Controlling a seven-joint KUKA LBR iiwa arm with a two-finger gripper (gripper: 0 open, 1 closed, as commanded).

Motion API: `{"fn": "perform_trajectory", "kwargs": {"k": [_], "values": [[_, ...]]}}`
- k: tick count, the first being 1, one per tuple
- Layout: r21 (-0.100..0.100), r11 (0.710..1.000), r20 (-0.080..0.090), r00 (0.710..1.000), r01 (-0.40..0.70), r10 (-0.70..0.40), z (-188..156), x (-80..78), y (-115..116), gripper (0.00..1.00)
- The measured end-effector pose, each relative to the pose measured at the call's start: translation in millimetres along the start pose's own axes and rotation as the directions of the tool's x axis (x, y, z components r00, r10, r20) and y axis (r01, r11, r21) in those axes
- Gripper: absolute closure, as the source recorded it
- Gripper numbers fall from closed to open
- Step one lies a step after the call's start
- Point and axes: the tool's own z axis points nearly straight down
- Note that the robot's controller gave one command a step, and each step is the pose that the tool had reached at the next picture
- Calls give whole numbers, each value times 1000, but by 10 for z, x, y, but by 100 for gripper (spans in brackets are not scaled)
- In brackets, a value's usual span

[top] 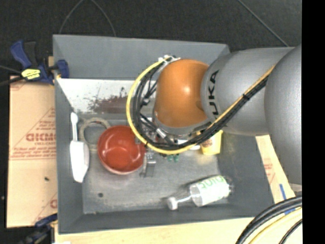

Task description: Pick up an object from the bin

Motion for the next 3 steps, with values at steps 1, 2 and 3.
{"fn": "perform_trajectory", "kwargs": {"k": [1,2,3], "values": [[0,1000,0,1000,0,0,0,0,0,0],[-2,1000,3,1000,-6,6,190,-118,103,0],[-1,999,4,999,-45,45,444,-56,-217,0]]}}
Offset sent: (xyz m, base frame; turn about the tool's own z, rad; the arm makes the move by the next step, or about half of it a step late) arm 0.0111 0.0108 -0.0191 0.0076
